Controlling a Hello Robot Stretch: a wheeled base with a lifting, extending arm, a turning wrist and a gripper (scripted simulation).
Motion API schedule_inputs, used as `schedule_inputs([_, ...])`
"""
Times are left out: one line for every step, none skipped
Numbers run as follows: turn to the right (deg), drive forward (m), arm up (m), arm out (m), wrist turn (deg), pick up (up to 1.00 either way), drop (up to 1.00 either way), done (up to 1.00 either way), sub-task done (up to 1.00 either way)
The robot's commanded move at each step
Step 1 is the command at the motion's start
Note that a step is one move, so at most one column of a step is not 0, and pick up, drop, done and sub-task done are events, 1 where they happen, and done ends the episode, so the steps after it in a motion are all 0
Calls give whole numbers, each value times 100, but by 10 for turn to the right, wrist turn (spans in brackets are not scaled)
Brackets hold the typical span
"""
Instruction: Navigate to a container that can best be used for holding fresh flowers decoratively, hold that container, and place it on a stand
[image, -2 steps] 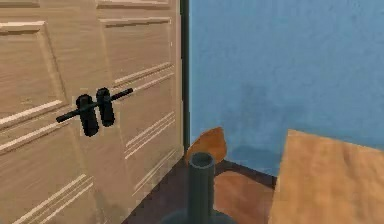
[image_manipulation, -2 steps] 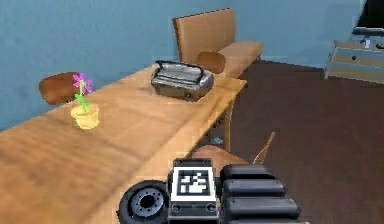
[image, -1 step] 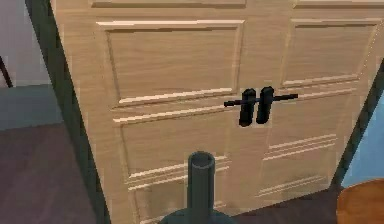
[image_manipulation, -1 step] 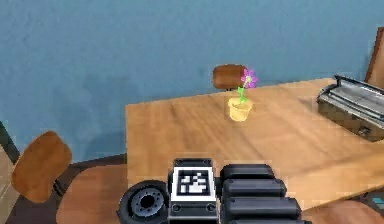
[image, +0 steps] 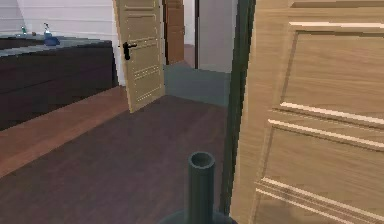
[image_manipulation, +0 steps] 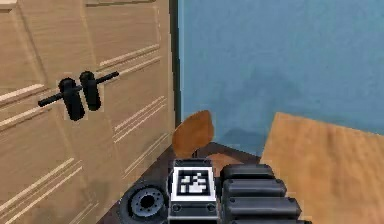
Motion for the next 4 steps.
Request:
schedule_inputs([-300,0,0,0,0,0,0,0,0])
schedule_inputs([0,20,0,0,0,0,0,0,0])
schedule_inputs([-450,0,0,0,0,0,0,0,0])
schedule_inputs([-420,0,0,0,0,0,0,0,0])
